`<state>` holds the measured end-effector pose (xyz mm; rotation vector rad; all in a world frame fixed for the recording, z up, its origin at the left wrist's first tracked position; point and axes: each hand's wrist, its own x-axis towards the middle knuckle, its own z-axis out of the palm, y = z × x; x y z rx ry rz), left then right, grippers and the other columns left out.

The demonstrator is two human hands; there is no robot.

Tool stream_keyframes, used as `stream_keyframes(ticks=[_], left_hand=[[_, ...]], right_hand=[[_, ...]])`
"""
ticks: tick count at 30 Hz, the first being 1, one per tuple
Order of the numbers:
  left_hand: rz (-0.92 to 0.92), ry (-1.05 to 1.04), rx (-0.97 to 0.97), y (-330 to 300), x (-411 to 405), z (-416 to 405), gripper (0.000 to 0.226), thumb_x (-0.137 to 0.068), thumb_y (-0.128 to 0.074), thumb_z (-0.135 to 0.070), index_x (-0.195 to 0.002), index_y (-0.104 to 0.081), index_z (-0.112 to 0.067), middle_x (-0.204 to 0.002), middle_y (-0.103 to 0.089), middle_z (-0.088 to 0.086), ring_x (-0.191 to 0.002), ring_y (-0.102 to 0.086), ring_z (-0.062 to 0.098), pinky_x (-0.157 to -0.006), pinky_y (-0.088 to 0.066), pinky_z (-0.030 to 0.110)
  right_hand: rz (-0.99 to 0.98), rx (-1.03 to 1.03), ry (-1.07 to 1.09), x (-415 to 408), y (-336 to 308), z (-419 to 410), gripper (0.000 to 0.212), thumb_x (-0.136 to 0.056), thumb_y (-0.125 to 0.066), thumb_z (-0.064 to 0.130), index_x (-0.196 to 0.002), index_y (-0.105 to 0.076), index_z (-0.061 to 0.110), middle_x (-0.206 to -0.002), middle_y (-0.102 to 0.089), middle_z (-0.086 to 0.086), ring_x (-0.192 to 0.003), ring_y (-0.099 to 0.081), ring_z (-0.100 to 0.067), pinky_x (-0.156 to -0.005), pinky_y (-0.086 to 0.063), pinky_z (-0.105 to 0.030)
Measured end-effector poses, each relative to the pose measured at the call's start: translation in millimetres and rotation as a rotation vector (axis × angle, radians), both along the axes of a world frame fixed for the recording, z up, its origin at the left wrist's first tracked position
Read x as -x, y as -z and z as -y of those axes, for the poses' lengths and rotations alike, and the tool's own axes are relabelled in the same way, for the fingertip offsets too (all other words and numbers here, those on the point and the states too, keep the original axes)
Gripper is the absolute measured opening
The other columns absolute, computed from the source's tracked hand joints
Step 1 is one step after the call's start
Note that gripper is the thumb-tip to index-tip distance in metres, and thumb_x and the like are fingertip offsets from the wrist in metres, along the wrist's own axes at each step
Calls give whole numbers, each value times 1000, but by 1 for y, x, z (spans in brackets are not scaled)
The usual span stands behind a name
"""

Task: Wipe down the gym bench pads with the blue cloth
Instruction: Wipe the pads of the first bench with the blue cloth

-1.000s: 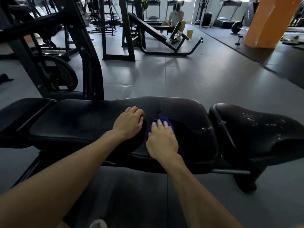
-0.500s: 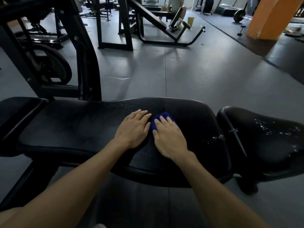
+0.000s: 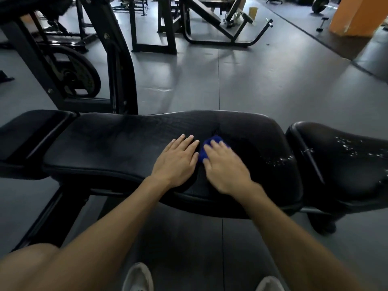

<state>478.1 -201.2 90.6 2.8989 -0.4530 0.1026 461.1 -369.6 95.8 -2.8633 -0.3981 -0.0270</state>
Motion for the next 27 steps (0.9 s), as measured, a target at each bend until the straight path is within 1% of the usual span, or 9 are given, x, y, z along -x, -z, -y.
stream_keyframes(ticks=[3, 5, 9, 11, 13, 17, 20, 23, 27], left_hand=[[19, 12, 15, 0, 3, 1, 54, -110, -28, -42, -161, -26, -26, -170, -18, -4, -157, -7, 14, -128, -3, 34], [26, 22, 21, 2, 5, 0, 53, -108, -28, -40, -160, -30, -27, -169, -21, -3, -157, -9, 14, -128, -4, 32], [1, 51, 96, -3, 10, -2, 66, -95, -19, -38, -157, -36, -27, -168, -24, -4, -156, -12, 12, -128, -4, 31], [13, 46, 99, -5, 12, -2, 65, -95, -18, -39, -156, -37, -27, -167, -26, -4, -156, -14, 12, -128, -5, 31], [33, 33, 88, -4, 12, -2, 61, -99, -20, -40, -155, -39, -27, -166, -28, -3, -156, -16, 13, -128, -6, 31], [48, 26, 62, -2, 13, 0, 49, -108, -34, -39, -155, -39, -28, -166, -29, -3, -156, -16, 15, -128, -9, 34], [60, 45, 41, 0, 13, -1, 53, -106, -30, -48, -155, -39, -29, -166, -30, -4, -156, -16, 16, -128, -12, 37], [105, 154, -22, -4, 17, 1, 65, -99, -19, -56, -155, -41, -30, -164, -33, -7, -155, -16, 13, -127, -14, 36], [95, 272, -77, -6, 18, 2, 67, -98, -18, -58, -155, -41, -30, -162, -36, -9, -154, -20, 12, -125, -18, 34]], right_hand=[[-17, 1, 45, -29, -2, 3, 55, -106, -31, 35, -157, -28, 18, -167, -21, -5, -154, -14, -23, -126, -13, -43], [-12, -13, 0, 1, -3, -3, 55, -106, -32, 36, -158, -25, 18, -167, -18, -3, -155, -12, -21, -126, -12, -42], [18, -85, -104, 87, -8, -2, 53, -107, -32, 38, -159, -24, 26, -167, -15, 8, -155, -5, -11, -127, -6, -36], [-20, -78, -150, 79, -12, 10, 52, -107, -35, 38, -158, -27, 28, -166, -18, 9, -154, -8, -11, -126, -5, -34], [-50, -51, -145, 40, -12, 22, 53, -106, -38, 37, -157, -29, 27, -166, -20, 5, -154, -12, -15, -126, -8, -37], [-85, -37, -6, -18, -14, 39, 53, -107, -37, 35, -158, -27, 23, -167, -17, 1, -155, -11, -19, -126, -9, -40], [-36, -37, -63, 22, -10, 31, 54, -106, -38, 34, -158, -28, 22, -167, -19, 1, -154, -12, -18, -126, -9, -38], [42, -92, -147, 88, -8, 33, 52, -106, -39, 37, -157, -30, 27, -164, -23, 9, -153, -13, -9, -126, -10, -34], [-31, -62, -120, 52, -11, 60, 53, -106, -41, 36, -157, -30, 25, -166, -22, 5, -153, -15, -12, -126, -12, -36]])
